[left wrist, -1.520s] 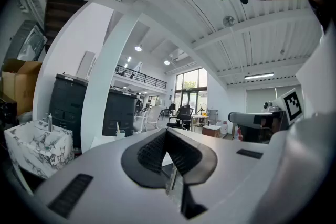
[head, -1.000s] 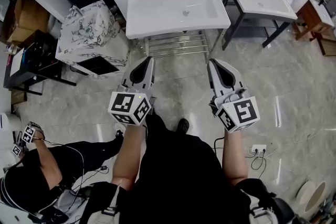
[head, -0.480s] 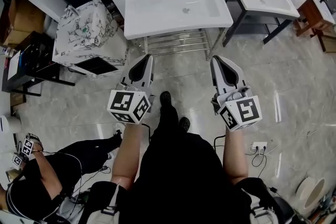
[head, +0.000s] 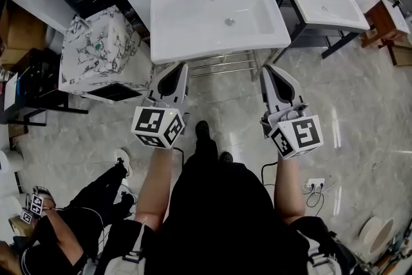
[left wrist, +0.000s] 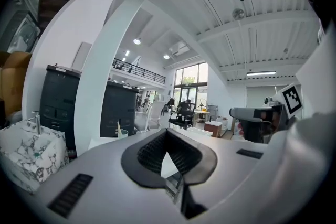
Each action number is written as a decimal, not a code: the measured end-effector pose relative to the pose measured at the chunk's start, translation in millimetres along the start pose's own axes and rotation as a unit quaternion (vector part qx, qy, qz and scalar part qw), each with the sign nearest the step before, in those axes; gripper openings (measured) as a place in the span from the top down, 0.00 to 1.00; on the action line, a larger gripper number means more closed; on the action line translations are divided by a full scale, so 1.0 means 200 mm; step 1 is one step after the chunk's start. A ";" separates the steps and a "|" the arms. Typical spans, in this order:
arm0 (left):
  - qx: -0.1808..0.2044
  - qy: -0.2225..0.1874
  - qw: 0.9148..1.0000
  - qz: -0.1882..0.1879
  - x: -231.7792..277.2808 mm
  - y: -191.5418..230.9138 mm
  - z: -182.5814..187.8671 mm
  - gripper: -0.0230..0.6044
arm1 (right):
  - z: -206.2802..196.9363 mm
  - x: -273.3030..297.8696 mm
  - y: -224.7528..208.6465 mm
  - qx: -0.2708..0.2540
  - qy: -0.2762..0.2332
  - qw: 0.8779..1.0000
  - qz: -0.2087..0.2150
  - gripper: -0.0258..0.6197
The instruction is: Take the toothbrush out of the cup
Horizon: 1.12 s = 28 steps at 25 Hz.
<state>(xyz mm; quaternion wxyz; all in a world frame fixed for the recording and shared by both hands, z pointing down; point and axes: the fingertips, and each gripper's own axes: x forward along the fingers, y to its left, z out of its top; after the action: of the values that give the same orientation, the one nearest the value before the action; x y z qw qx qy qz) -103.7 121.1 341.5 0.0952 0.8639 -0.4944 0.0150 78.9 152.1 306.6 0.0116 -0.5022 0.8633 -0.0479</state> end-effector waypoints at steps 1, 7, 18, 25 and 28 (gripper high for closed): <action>0.001 -0.001 1.000 -0.001 0.03 0.04 0.02 0.94 | 0.01 0.05 -0.01 0.000 -0.001 1.000 -0.001 0.91; 0.003 -0.002 1.000 -0.017 0.21 0.25 0.08 0.94 | 0.04 0.31 -0.03 0.000 -0.005 1.000 -0.018 0.91; -0.009 0.000 0.999 -0.040 0.39 0.55 0.08 0.94 | 0.00 0.61 0.00 0.003 0.006 0.999 -0.039 0.91; -0.022 0.016 0.999 -0.040 0.50 0.61 0.03 0.94 | -0.04 0.71 -0.06 0.013 0.024 0.999 -0.038 0.91; -0.022 0.020 0.999 -0.036 0.56 0.64 0.02 0.94 | -0.06 0.78 -0.10 0.017 0.025 0.999 -0.032 0.91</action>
<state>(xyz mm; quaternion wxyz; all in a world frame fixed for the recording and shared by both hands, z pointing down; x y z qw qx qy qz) -156.3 -37.5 370.1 0.1241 0.8783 -0.4614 0.0176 18.2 6.9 324.5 -0.0035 -0.5280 0.8459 -0.0753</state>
